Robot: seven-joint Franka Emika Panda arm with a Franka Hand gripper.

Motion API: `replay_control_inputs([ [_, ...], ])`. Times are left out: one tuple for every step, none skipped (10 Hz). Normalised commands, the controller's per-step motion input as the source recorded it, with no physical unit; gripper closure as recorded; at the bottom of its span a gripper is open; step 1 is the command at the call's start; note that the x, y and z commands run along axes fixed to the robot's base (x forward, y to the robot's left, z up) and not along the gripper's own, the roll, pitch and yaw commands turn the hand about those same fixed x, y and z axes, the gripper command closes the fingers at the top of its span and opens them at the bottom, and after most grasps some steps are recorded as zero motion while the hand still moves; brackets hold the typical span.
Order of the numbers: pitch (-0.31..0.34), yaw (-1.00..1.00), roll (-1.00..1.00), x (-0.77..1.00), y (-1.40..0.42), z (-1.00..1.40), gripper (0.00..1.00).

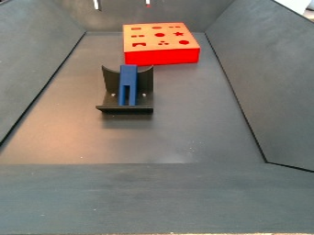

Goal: Pick up the square-circle object. Move up. Rotate the square-circle object. Place the square-circle object on the fixture. Regrasp the square-circle object. Move to above the board. Insert the square-circle object.
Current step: Regrasp the square-circle object.

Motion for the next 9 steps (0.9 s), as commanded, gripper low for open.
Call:
replay_control_inputs([
  [0.009, 0.03, 1.0, 0.03, -0.03, 0.0, 0.0],
  [0.023, 0.04, 1.0, 0.04, -0.03, 0.0, 0.0],
  [0.049, 0.04, 1.0, 0.06, -0.03, -0.01, 0.0],
  [0.066, 0.05, 1.0, 0.07, -0.03, -0.01, 0.0],
  [0.11, 0.07, 0.92, 0.08, -0.04, -0.01, 0.0],
  [0.118, 0.08, 0.78, 0.09, -0.04, -0.01, 0.0],
  [0.12, 0.1, 0.52, 0.09, -0.04, -0.02, 0.0],
  [0.117, 0.11, 0.4, 0.09, -0.03, -0.01, 0.0],
  [0.093, 0.13, 0.25, 0.07, -0.02, 0.0, 0.0],
])
